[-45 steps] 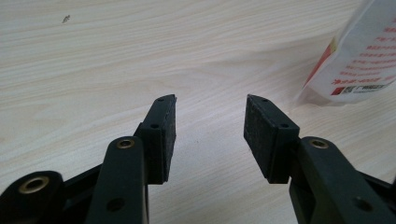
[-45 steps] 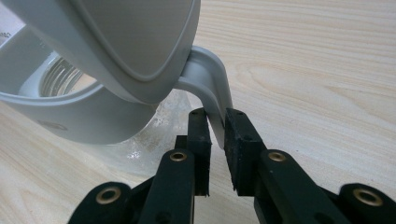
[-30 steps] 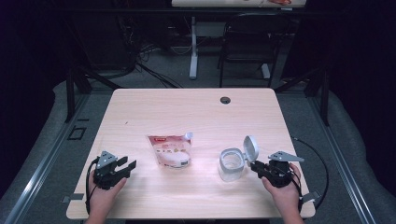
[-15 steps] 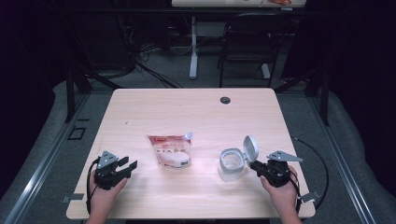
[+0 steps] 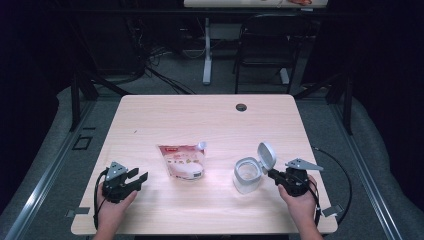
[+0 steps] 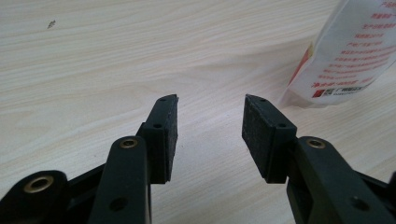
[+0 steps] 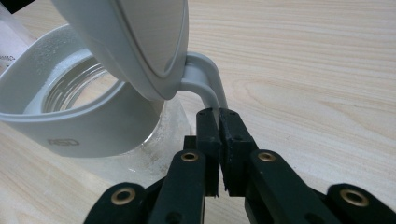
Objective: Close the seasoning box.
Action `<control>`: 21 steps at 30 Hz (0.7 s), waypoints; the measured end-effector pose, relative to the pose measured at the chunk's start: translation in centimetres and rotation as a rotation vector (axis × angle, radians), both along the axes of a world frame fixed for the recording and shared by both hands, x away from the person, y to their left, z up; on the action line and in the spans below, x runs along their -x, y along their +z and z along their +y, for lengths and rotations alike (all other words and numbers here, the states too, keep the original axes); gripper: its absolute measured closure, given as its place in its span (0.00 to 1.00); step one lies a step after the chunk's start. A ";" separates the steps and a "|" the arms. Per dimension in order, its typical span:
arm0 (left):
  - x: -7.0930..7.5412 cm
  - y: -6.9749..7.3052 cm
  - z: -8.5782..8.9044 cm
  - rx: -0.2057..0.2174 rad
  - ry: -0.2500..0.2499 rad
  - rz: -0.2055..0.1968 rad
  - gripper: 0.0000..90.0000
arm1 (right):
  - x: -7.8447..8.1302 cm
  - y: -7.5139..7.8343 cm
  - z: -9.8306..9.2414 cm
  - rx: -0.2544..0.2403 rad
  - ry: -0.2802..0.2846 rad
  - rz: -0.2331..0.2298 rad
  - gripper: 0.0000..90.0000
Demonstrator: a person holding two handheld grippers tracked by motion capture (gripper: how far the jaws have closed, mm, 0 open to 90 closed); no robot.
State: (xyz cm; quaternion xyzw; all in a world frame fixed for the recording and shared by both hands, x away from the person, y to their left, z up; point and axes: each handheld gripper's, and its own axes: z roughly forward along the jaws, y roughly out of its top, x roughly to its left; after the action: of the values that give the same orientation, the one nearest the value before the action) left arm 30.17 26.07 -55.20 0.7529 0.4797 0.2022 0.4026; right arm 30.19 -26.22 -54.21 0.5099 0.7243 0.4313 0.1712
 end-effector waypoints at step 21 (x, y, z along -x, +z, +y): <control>-0.4 1.0 0.4 0.063 0.000 0.004 0.64 | -2.7 0.0 1.2 0.014 0.030 -0.010 0.96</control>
State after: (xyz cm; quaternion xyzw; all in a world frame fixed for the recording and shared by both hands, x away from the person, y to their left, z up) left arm 30.60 26.44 -54.19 0.7402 0.4868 0.1853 0.4252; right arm 32.85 -24.97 -54.21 0.4957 0.7339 0.4315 0.1719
